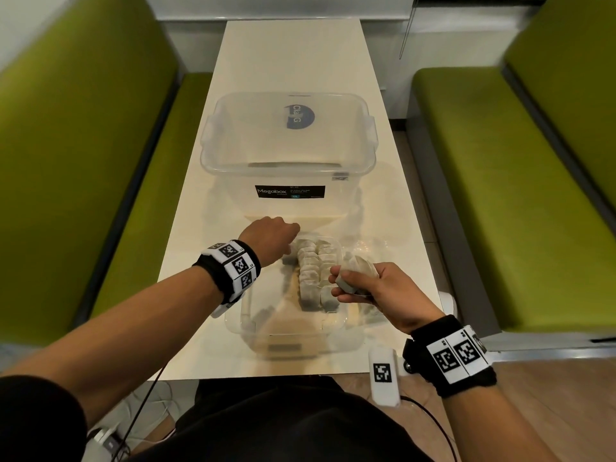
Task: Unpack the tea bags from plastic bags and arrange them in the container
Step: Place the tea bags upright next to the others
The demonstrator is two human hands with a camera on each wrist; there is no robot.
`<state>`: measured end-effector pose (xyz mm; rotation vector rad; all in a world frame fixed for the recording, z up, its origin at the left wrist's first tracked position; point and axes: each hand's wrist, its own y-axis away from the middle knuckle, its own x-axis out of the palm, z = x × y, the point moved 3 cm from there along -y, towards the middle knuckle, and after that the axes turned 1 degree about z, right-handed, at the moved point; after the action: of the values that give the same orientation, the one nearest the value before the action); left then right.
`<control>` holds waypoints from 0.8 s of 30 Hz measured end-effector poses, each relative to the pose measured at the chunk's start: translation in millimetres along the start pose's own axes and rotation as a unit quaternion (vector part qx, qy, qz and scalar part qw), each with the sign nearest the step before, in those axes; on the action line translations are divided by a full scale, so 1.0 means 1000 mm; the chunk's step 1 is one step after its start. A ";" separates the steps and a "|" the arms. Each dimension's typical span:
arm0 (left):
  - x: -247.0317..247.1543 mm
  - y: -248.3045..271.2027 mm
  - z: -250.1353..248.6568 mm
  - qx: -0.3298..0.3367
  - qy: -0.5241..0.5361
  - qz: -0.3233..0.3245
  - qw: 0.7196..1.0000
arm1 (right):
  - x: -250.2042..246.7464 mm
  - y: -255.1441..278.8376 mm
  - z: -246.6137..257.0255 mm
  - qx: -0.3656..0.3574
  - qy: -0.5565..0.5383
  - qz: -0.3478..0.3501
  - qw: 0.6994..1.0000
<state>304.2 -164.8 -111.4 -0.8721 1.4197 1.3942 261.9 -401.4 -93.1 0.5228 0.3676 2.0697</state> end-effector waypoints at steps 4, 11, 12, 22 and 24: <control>-0.001 0.000 -0.001 -0.021 -0.042 -0.021 0.999 | 0.000 0.000 0.000 -0.003 -0.001 -0.003 1.000; -0.001 -0.001 0.008 -0.060 -0.022 -0.026 0.998 | -0.001 -0.001 -0.001 0.001 -0.007 0.008 1.000; -0.001 0.000 0.009 -0.063 -0.018 -0.026 0.997 | -0.001 -0.001 -0.001 0.004 -0.011 0.009 1.000; -0.024 0.027 0.017 -0.071 0.223 -0.036 0.972 | -0.002 0.000 -0.003 -0.010 0.025 0.012 1.000; -0.035 0.039 0.012 -0.024 0.301 -0.029 0.953 | -0.001 -0.001 -0.003 -0.012 0.039 0.014 0.999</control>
<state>280.0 -153.3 -65.2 -1.4422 1.7914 1.1670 261.5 -401.6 -95.8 0.4352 0.3825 2.1238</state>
